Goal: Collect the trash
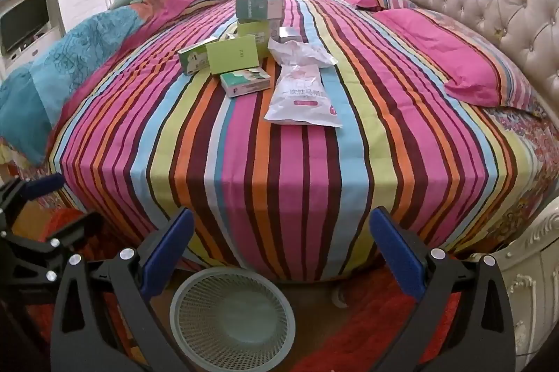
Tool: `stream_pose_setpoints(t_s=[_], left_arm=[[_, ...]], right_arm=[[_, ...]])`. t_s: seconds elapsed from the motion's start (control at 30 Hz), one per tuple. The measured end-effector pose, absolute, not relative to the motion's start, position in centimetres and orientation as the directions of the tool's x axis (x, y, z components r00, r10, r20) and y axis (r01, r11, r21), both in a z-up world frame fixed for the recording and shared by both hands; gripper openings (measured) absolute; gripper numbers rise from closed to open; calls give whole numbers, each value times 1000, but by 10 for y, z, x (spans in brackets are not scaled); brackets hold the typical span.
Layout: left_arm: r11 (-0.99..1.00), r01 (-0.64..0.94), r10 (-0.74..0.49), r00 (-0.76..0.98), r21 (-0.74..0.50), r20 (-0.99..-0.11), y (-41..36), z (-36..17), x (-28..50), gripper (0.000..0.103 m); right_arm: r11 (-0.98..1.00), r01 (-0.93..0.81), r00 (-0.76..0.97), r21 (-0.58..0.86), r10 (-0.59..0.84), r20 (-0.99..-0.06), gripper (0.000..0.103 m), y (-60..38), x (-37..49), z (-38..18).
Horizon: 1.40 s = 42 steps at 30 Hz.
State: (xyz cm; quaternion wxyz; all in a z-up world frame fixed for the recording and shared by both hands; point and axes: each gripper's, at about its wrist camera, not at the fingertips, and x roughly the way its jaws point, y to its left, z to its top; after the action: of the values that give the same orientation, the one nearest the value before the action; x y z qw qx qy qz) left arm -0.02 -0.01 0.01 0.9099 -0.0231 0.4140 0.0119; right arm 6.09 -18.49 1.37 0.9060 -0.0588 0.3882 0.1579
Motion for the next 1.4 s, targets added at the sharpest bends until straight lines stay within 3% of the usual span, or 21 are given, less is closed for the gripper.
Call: stream_pose_setpoints(t_s=[0.2, 1.4], left_arm=[[999, -39, 4, 633, -27, -774, 5, 5, 9, 97], [999, -32, 1, 680, -29, -733, -6, 12, -4, 97]], right_arm=[[942, -330, 677, 64, 284, -679, 96, -191, 56, 16], [941, -332, 693, 68, 292, -659, 96, -200, 54, 28]])
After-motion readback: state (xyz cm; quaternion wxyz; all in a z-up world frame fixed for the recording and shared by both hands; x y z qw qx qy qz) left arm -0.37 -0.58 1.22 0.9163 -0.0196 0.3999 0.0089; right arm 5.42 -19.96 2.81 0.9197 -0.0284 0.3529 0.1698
